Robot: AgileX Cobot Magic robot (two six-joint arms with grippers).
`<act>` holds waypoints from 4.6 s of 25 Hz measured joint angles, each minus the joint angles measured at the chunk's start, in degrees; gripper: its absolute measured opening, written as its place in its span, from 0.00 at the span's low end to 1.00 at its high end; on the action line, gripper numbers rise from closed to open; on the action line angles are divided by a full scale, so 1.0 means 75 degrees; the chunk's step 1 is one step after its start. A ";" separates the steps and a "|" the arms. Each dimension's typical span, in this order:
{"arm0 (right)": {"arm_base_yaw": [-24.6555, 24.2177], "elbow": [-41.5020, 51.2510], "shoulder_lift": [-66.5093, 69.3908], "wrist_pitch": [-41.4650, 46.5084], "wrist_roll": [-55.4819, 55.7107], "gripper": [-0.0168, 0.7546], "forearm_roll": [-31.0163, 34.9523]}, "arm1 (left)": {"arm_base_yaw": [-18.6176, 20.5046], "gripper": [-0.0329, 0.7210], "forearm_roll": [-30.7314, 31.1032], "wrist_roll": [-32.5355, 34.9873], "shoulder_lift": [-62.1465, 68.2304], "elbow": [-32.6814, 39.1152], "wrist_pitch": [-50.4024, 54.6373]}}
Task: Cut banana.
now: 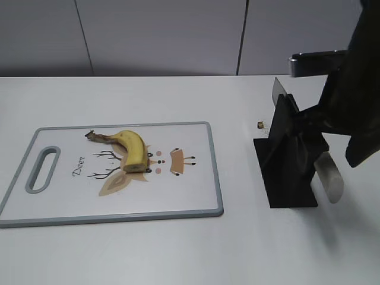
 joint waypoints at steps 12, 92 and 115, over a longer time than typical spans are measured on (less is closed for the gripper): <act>0.0000 -0.0049 0.0680 0.0007 0.0054 0.65 0.0109 | 0.0000 0.83 0.0000 0.0000 0.0000 0.0000 0.0000; -0.0001 -0.2627 -0.0984 0.0706 -0.3279 0.23 0.0000 | 0.0000 0.81 -0.0055 -0.0007 0.0295 -0.0346 -0.0293; -0.0001 -0.4475 0.1345 0.0706 -0.8640 0.23 0.0561 | -0.0076 0.89 -0.3096 0.6312 0.7946 -0.4855 -0.0755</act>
